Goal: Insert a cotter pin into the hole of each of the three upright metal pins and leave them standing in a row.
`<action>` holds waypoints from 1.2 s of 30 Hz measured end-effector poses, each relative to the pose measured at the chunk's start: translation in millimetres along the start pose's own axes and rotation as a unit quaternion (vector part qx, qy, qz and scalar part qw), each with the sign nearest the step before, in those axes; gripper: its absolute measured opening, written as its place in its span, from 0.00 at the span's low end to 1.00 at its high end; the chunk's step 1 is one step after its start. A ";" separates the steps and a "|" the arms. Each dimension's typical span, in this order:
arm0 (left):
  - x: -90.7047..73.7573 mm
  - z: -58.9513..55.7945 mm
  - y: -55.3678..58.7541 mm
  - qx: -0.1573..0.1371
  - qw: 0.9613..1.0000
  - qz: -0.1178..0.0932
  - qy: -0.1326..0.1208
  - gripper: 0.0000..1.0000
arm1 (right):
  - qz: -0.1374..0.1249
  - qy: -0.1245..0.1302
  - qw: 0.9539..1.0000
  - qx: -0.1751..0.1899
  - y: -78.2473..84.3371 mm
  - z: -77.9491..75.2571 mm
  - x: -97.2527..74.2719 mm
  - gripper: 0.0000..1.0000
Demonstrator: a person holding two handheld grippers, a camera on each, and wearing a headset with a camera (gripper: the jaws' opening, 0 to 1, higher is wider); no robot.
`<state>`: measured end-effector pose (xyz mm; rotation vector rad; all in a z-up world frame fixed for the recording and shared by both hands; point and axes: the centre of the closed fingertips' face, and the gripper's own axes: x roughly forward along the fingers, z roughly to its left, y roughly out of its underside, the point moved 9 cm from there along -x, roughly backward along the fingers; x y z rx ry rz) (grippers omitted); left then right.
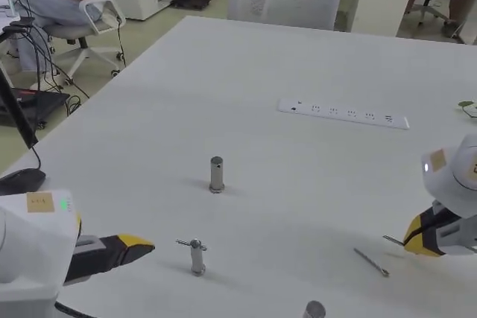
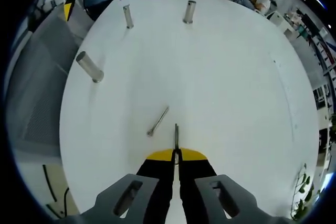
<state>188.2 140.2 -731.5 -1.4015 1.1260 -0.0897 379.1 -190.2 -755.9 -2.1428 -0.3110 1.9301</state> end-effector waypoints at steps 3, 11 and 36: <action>0.4 -0.5 -3.8 0.001 1.000 -0.010 0.002 0.85 | 0.000 -0.001 1.000 -0.003 -1.2 1.6 -1.6 0.03; 4.0 -2.0 -11.2 0.003 1.000 -0.015 0.011 0.83 | -0.002 -0.006 1.000 -0.013 -7.4 8.0 -7.6 0.03; 29.9 -13.1 -35.5 0.038 0.997 -0.029 0.066 0.79 | -0.007 -0.025 0.998 -0.054 -24.3 38.7 -24.5 0.03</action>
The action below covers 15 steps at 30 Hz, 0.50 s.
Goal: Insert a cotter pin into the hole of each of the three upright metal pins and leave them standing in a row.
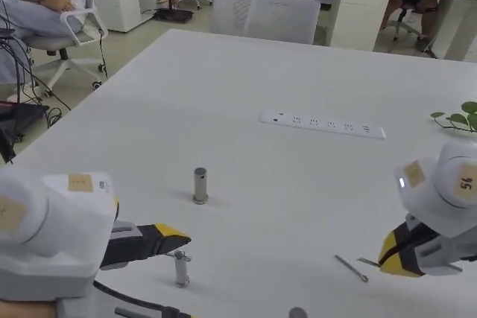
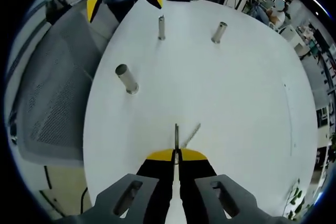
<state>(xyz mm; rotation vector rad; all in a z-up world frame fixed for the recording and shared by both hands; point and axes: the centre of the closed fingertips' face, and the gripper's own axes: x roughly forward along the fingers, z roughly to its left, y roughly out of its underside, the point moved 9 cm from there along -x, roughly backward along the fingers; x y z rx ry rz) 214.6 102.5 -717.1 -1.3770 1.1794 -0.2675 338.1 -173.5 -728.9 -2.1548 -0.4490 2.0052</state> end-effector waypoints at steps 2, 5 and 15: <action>1.7 -1.0 1.5 -0.001 1.000 0.002 0.002 0.79 | -0.001 -0.001 1.000 -0.002 -1.4 2.8 -1.2 0.03; 3.3 -2.1 3.3 -0.011 1.000 -0.005 0.008 0.78 | -0.004 -0.003 1.000 -0.004 -3.3 6.8 -3.1 0.03; 9.5 -4.2 5.0 -0.019 1.000 -0.005 0.019 0.77 | -0.012 -0.005 1.000 -0.011 -11.3 19.7 -9.7 0.03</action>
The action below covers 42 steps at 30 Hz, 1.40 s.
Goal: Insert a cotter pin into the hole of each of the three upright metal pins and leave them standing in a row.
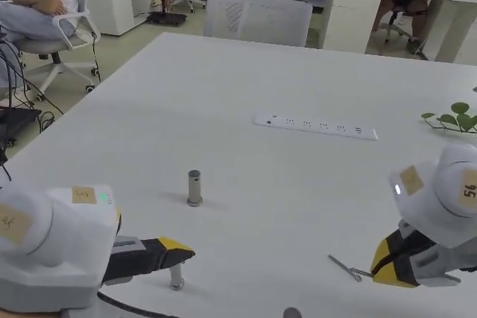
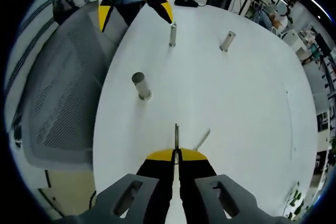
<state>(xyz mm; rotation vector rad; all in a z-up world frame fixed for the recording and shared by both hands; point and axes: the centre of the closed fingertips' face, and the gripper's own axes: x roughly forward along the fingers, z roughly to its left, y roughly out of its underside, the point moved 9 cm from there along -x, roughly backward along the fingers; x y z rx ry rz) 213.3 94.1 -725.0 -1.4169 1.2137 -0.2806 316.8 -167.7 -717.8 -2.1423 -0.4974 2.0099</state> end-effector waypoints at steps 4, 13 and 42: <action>5.2 -1.9 -0.8 0.003 1.000 0.002 0.011 0.76 | -0.006 0.001 1.000 -0.001 -3.7 4.9 -1.5 0.03; 17.9 -4.1 -5.5 0.010 1.000 0.004 0.029 0.74 | -0.013 0.005 1.000 -0.003 -8.8 13.3 -3.1 0.03; 51.3 -17.9 -13.7 0.018 0.997 0.008 0.079 0.59 | -0.025 0.033 0.999 -0.022 -20.9 46.6 -0.1 0.03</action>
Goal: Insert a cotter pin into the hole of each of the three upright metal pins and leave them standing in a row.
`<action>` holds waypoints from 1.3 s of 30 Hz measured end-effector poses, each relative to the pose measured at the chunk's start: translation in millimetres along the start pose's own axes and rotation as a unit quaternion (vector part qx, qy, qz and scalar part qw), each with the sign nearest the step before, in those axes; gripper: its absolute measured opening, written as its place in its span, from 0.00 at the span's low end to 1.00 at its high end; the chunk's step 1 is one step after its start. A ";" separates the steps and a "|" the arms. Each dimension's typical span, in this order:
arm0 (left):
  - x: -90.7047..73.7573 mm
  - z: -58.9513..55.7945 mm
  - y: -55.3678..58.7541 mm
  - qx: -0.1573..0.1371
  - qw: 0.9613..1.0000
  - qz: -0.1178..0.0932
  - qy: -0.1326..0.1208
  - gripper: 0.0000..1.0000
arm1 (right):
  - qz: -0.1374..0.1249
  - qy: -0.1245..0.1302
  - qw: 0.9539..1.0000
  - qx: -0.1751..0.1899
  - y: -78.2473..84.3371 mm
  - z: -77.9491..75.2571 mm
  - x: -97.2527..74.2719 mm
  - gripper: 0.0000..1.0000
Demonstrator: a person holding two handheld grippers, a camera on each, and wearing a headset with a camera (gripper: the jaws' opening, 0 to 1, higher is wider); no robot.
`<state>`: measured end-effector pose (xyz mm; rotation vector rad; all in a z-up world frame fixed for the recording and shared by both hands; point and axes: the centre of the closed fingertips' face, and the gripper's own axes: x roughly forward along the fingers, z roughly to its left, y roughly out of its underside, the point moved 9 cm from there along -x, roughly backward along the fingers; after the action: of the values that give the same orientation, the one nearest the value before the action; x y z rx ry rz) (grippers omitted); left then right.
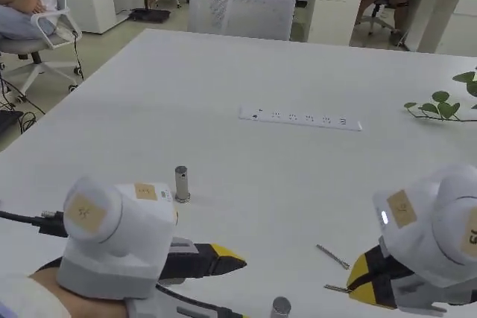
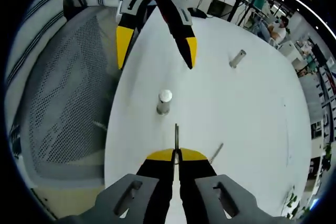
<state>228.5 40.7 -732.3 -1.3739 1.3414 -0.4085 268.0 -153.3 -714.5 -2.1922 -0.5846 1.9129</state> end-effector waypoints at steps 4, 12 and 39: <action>5.5 -1.2 -1.4 0.000 1.000 -0.001 0.004 0.57 | -0.002 0.003 1.000 0.000 -1.6 4.2 -1.0 0.03; 13.9 -2.2 -4.2 -0.004 1.000 -0.007 0.009 0.50 | -0.010 0.014 1.000 0.003 -6.5 12.5 -1.4 0.03; 36.0 -9.1 -8.2 -0.051 0.998 -0.019 0.023 0.34 | -0.024 0.050 0.998 -0.001 -18.9 30.5 -2.9 0.03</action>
<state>235.4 3.8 -738.0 -1.4839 1.3922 -0.4039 234.4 -141.1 -709.6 -2.2385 -0.6173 1.7683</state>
